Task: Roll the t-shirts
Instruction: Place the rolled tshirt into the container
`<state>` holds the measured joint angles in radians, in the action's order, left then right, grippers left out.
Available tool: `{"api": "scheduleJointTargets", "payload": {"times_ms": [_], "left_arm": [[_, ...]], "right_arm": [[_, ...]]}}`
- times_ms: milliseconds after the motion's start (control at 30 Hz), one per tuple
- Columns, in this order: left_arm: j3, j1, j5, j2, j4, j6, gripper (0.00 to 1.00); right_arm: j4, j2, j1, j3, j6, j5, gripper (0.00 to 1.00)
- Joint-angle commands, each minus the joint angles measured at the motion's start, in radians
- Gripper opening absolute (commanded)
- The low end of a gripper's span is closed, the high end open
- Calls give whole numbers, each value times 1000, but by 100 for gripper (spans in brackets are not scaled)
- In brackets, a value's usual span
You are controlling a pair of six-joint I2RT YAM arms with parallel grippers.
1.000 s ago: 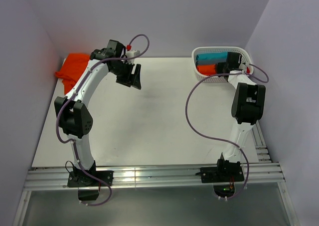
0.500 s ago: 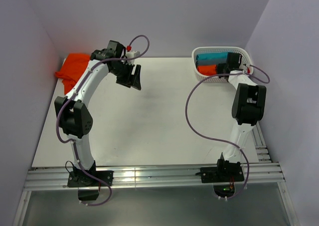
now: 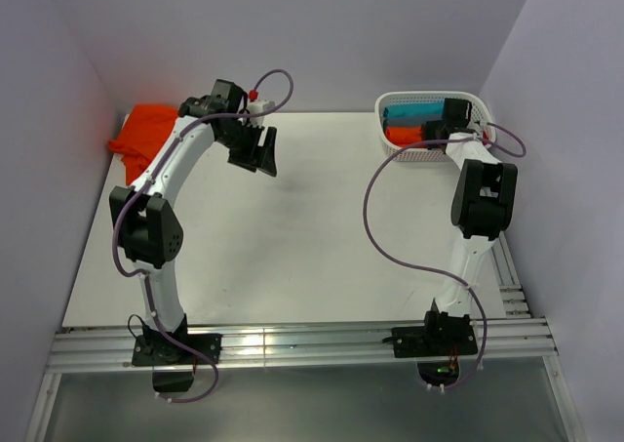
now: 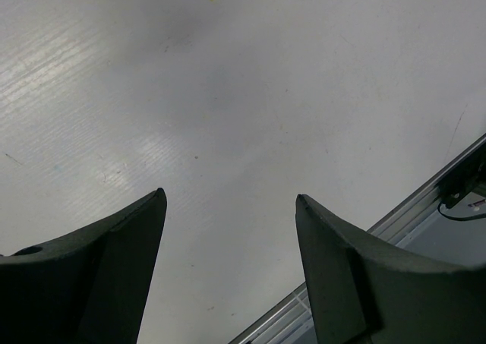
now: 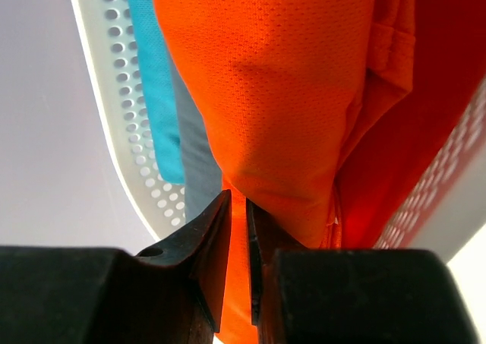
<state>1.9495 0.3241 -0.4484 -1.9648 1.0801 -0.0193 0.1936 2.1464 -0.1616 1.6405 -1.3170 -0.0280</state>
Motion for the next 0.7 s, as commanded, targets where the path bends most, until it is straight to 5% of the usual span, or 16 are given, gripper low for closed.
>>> {"api": "scheduleJointTargets", "payload": {"times_ms": [0, 667], "left_arm": [[61, 0, -19, -5, -3, 4, 75], [200, 0, 7, -10, 23, 9, 78]], "right_arm": [[27, -5, -10, -44, 42, -6, 22], [-83, -266, -7, -51, 79, 62, 45]]}}
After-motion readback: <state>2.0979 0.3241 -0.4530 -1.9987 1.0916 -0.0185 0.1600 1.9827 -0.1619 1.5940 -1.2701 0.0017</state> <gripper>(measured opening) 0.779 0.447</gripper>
